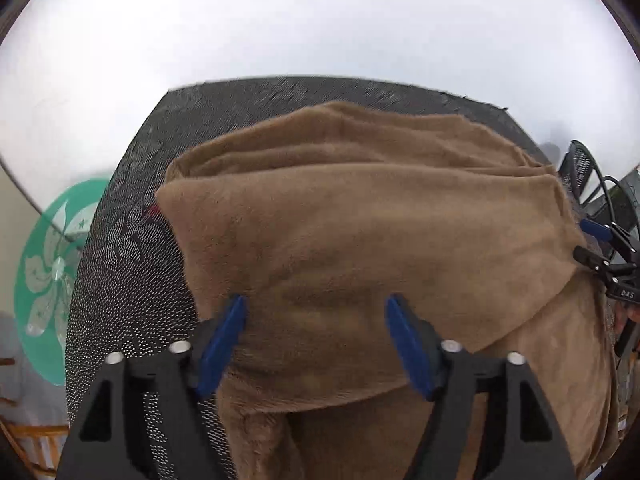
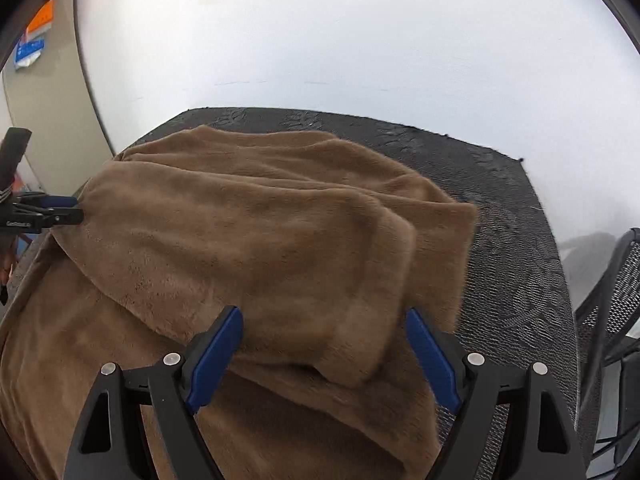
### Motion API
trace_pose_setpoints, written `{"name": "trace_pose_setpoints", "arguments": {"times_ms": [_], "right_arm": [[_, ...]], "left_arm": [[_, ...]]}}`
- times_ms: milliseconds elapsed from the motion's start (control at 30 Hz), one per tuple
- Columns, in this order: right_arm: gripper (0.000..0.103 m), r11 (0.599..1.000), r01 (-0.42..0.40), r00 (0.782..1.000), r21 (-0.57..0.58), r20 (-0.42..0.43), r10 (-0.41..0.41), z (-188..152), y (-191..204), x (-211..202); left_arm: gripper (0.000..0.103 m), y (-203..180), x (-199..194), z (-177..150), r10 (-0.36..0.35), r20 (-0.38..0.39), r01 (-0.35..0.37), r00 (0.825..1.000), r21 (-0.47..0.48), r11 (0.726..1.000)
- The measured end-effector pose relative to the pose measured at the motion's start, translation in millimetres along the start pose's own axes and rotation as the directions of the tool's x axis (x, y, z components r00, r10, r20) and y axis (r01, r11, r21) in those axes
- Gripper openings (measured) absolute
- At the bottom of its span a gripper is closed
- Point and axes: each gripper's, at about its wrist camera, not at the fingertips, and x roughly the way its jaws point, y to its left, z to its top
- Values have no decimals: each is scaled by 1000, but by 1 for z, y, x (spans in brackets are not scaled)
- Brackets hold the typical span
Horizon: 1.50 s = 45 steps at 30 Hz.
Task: Fold clothes
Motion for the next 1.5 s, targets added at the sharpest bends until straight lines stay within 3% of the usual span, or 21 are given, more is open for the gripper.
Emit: {"name": "trace_pose_setpoints", "arguments": {"times_ms": [167,300,500,567,1500], "right_arm": [[87,999,-42,997,1,-61,42,-10,-3,23],[90,999,-50,997,7,-53,50,-13,-6,28],[94,1000,-23,998,-9,-52,23,-14,-3,29],[94,1000,-21,999,-10,-51,20,-14,-2,28],[94,1000,-20,999,-5,-48,20,-15,0,28]], "left_arm": [[83,7,29,-1,16,-52,-17,999,-4,1000],[87,8,30,-5,-1,-34,1,999,-12,1000],[102,-10,39,-14,63,60,-66,996,46,997],[102,-14,40,-15,87,70,-91,994,50,995],[102,-13,41,-16,104,82,-107,991,36,994]]}}
